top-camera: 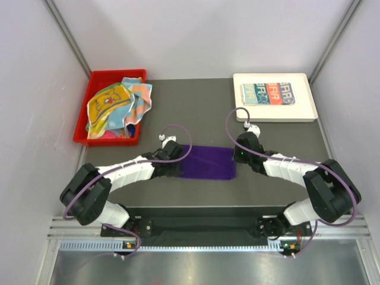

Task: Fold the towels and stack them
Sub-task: Fold the towel, then neatly place the folded towel into the bin, then grab crumpled towel

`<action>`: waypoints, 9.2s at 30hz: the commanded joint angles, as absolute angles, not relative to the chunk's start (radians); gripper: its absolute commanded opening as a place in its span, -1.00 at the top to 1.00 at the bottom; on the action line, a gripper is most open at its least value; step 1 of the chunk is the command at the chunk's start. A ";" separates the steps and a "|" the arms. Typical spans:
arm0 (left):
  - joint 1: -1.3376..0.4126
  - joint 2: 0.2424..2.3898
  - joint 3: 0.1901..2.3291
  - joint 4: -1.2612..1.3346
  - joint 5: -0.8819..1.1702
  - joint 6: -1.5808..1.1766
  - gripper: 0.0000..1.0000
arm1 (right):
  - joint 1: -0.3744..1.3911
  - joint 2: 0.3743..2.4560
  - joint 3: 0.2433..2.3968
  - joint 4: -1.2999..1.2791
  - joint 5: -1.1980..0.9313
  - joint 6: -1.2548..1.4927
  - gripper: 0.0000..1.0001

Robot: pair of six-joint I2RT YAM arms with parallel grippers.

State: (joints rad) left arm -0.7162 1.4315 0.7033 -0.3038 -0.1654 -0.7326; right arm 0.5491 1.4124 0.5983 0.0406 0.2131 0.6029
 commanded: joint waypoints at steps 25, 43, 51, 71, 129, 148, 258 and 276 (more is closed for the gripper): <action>-0.719 1.373 0.687 -0.382 -0.215 -0.749 1.00 | 0.440 1.467 0.673 0.115 0.126 0.554 0.75; -0.721 1.428 0.974 -0.359 -0.143 -0.689 0.66 | 0.445 1.269 0.618 0.038 0.065 0.590 0.10; -0.722 1.548 0.885 -0.302 -0.210 -0.767 0.64 | 0.465 1.270 0.545 0.054 0.041 0.612 0.00; -0.721 1.542 0.729 -0.291 -0.224 -0.842 0.70 | 0.601 1.391 0.485 0.089 0.117 0.752 -0.09; -0.718 1.155 0.983 -0.482 -0.250 -0.609 0.64 | 0.448 2.479 2.352 -0.287 0.956 -0.413 0.93; -0.719 1.246 1.034 -0.443 -0.209 -0.575 0.64 | 0.342 2.451 2.369 -0.222 0.925 -0.560 0.97; -0.019 1.765 1.468 -0.467 -0.801 -0.861 -0.28 | 0.586 1.585 1.223 -0.089 0.063 0.350 -1.00; 0.156 2.002 1.508 -0.146 -0.600 -0.732 -0.34 | 0.641 1.617 1.172 -0.031 0.031 0.322 -0.99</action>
